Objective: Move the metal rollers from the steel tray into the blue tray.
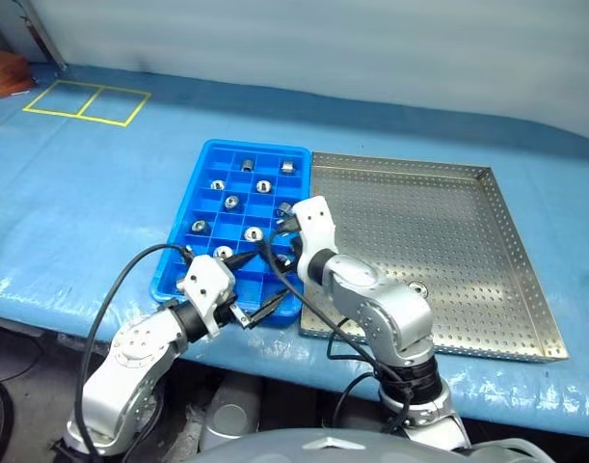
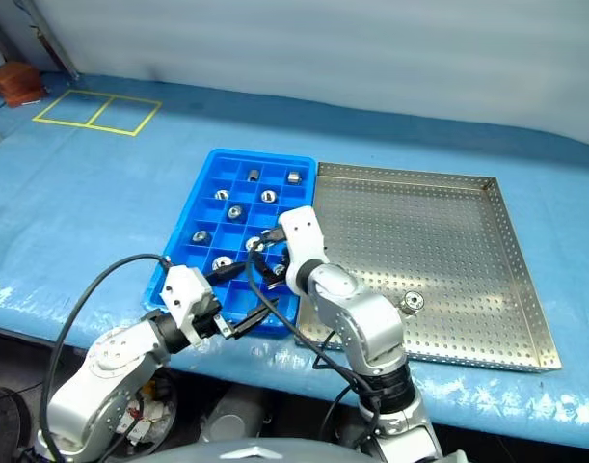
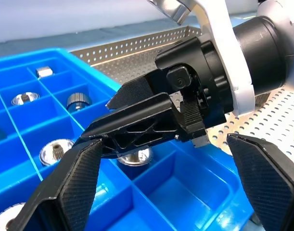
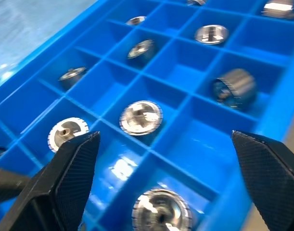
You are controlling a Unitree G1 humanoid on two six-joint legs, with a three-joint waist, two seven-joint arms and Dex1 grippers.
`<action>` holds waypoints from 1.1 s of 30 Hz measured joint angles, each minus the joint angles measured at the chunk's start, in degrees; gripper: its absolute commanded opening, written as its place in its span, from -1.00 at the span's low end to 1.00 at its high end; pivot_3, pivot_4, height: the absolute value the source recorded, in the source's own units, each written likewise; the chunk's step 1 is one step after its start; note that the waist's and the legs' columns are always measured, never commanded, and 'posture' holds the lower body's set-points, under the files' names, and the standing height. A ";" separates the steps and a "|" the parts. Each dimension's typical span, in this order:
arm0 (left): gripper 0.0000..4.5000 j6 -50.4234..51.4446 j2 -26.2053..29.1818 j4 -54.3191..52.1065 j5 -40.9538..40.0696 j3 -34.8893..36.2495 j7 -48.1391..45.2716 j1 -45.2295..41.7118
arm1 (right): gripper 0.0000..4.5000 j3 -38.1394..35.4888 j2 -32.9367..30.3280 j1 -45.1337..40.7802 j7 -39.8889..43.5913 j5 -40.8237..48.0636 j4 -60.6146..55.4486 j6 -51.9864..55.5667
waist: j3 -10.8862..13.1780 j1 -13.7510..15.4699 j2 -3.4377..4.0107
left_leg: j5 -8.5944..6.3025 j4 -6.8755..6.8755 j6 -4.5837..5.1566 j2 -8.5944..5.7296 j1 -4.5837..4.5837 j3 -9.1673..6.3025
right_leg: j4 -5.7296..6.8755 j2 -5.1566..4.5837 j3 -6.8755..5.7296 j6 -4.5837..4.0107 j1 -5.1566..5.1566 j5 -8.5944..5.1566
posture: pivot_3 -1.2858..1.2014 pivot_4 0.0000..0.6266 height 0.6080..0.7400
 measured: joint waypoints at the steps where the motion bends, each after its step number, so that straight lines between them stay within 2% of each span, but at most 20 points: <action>1: 1.00 0.01 -0.16 0.73 -0.02 -0.80 -0.51 -0.92 | 0.99 -1.89 -0.39 0.78 -0.88 -0.23 -1.23 0.66 | 0.00 -0.24 0.00 | 0.00 0.00 0.01 -0.01 -0.09 0.00 | 0.01 0.00 0.00 0.01 0.06 0.00 | 0.24 -0.52 1.00; 7: 1.00 0.04 -1.36 3.80 -0.12 -4.07 -2.16 -3.91 | 0.99 -11.29 -3.49 3.90 -3.46 -1.45 -8.50 3.18 | 0.01 -3.39 0.03 | 0.02 -0.01 0.00 -0.10 -0.23 0.04 | 0.14 0.28 0.03 -0.05 -0.01 -0.02 | 0.19 -0.52 1.00; 12: 1.00 0.04 -2.04 5.06 -0.47 -6.20 -4.13 -6.72 | 0.99 -14.22 -5.45 7.52 -3.70 -1.83 -10.18 4.52 | 0.02 -6.03 0.04 | 0.03 -0.02 -0.03 -0.05 0.08 0.03 | 0.27 0.38 0.04 -0.16 0.20 -0.09 | 0.15 -0.52 1.00; 16: 1.00 0.04 -2.34 5.91 -0.46 -7.18 -5.23 -8.02 | 0.99 -15.02 -4.68 9.13 -4.45 -1.94 -10.33 4.64 | 0.03 -7.64 0.05 | 0.04 0.00 -0.02 -0.02 0.23 -0.03 | 0.27 0.38 0.11 -0.15 0.31 -0.08 | 0.14 -0.52 1.00; 31: 1.00 -0.25 -3.05 6.49 0.57 -9.08 -5.37 -9.75 | 0.99 -15.87 -3.86 16.90 -6.20 -3.84 -8.14 2.49 | 0.03 -8.30 0.04 | 0.04 0.08 -0.02 0.02 0.21 -0.02 | 0.25 0.33 0.22 -0.05 0.34 -0.03 | 0.15 -0.52 1.00; 33: 1.00 -0.26 -3.16 7.04 0.71 -9.28 -5.33 -9.87 | 0.82 -15.18 -3.84 17.96 -6.16 -4.06 -8.23 1.52 | 0.02 -8.29 0.03 | 0.04 0.08 -0.02 0.02 0.23 -0.02 | 0.25 0.34 0.21 -0.05 0.35 -0.03 | 0.15 -0.52 1.00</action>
